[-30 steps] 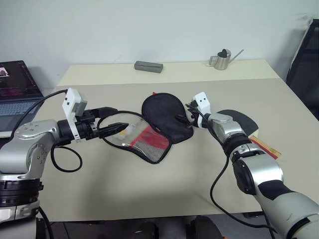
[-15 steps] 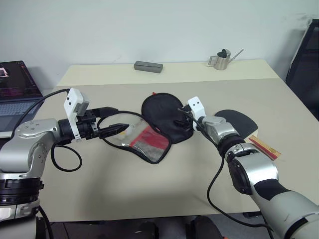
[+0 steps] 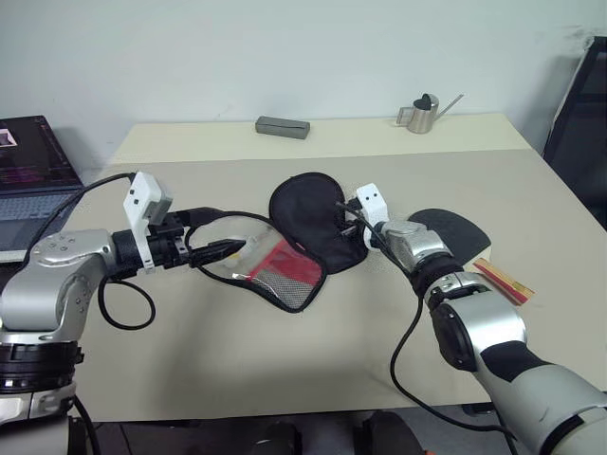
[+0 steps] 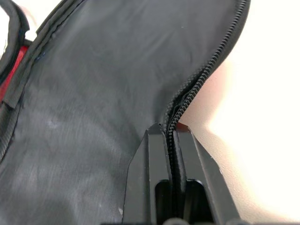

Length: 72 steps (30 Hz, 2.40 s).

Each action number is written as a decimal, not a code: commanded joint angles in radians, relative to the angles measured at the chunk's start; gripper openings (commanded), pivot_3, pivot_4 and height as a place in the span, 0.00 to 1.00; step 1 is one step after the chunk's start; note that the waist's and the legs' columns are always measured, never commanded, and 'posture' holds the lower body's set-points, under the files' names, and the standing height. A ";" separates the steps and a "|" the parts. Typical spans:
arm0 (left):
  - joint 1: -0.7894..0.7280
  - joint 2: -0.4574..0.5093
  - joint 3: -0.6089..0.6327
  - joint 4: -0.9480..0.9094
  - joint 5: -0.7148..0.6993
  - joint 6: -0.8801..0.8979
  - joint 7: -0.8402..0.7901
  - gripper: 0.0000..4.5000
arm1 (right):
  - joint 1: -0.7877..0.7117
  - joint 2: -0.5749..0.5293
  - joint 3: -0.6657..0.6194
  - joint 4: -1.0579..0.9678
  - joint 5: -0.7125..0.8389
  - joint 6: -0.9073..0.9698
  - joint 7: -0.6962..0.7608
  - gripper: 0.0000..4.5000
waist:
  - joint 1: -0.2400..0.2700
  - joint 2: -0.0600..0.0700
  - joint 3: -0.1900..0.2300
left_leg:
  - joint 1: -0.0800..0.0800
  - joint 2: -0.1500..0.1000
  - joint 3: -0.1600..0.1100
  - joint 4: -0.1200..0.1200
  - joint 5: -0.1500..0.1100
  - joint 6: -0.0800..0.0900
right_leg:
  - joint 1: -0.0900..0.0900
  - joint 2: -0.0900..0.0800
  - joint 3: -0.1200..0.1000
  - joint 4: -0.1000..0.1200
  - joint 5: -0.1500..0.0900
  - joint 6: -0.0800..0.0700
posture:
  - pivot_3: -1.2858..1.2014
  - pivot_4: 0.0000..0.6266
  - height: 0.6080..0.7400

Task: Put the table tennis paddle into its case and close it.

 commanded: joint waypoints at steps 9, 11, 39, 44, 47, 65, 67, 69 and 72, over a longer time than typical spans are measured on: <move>-0.005 -0.024 -0.039 -0.078 -0.028 0.010 -0.017 0.95 | 0.204 -0.047 -0.083 -0.523 0.082 0.377 -0.193 0.01 | 0.010 0.000 0.000 | -0.003 0.000 -0.002 0.001 0.000 0.000 | -0.001 0.000 -0.002 0.000 0.000 0.000 | 0.52 0.24 1.00; -0.008 -0.028 -0.048 -0.082 -0.028 0.011 -0.023 0.95 | 0.252 -0.046 -0.087 -0.626 0.092 0.442 -0.218 0.01 | 0.010 0.000 0.000 | -0.004 -0.001 -0.002 0.002 0.000 0.000 | -0.001 0.000 -0.002 0.000 0.000 0.000 | 0.52 0.24 1.00; -0.095 -0.078 -0.152 -0.032 0.006 -0.012 -0.087 0.95 | 0.538 0.079 -0.153 -1.231 0.145 0.830 -0.465 0.01 | 0.015 0.000 0.000 | -0.004 -0.001 -0.003 0.003 0.000 0.000 | -0.002 0.001 -0.001 0.001 0.000 0.000 | 0.52 0.24 1.00; -0.089 -0.076 -0.151 -0.037 0.008 -0.013 -0.085 0.95 | 0.537 0.054 -0.151 -1.203 0.135 0.780 -0.460 0.15 | 0.015 0.000 0.000 | -0.004 -0.001 -0.003 0.003 0.000 0.000 | -0.002 0.001 -0.001 0.002 0.001 0.000 | 0.52 0.24 1.00; -0.086 -0.076 -0.151 -0.040 0.009 -0.013 -0.083 0.95 | 0.540 0.031 -0.132 -1.204 0.130 0.746 -0.447 0.35 | 0.016 0.000 0.000 | -0.004 -0.001 -0.003 0.004 0.000 0.001 | -0.001 0.001 -0.001 0.002 0.001 0.000 | 0.52 0.24 1.00; -0.092 -0.084 -0.158 -0.043 0.016 -0.030 -0.096 0.95 | 0.630 -0.231 -0.107 -1.374 0.176 0.450 -0.201 0.99 | 0.027 0.000 0.000 | -0.005 0.000 -0.003 0.004 0.000 0.001 | -0.001 0.002 -0.002 0.001 0.001 0.000 | 0.52 0.24 1.00; -0.098 -0.081 -0.157 -0.049 0.022 -0.041 -0.096 0.95 | 0.660 -0.283 -0.141 -1.386 0.199 0.417 -0.146 0.99 | 0.029 0.000 0.000 | -0.005 0.000 -0.002 0.004 0.000 0.001 | -0.001 0.001 -0.002 0.000 0.001 0.000 | 0.52 0.24 1.00; -0.107 -0.081 -0.157 -0.060 0.024 -0.050 -0.091 0.95 | 0.690 -0.333 -0.178 -1.386 0.230 0.404 -0.095 0.99 | 0.034 0.000 0.000 | -0.005 0.000 -0.002 0.004 0.000 0.001 | -0.001 0.001 -0.002 0.000 0.001 0.001 | 0.52 0.24 1.00; -0.117 -0.083 -0.166 -0.088 0.030 -0.057 -0.081 0.95 | 0.744 -0.424 -0.205 -1.355 0.251 0.321 0.010 0.99 | 0.038 -0.001 0.000 | -0.005 0.000 -0.002 0.004 0.000 0.001 | -0.001 0.001 -0.002 0.000 0.001 0.001 | 0.52 0.24 1.00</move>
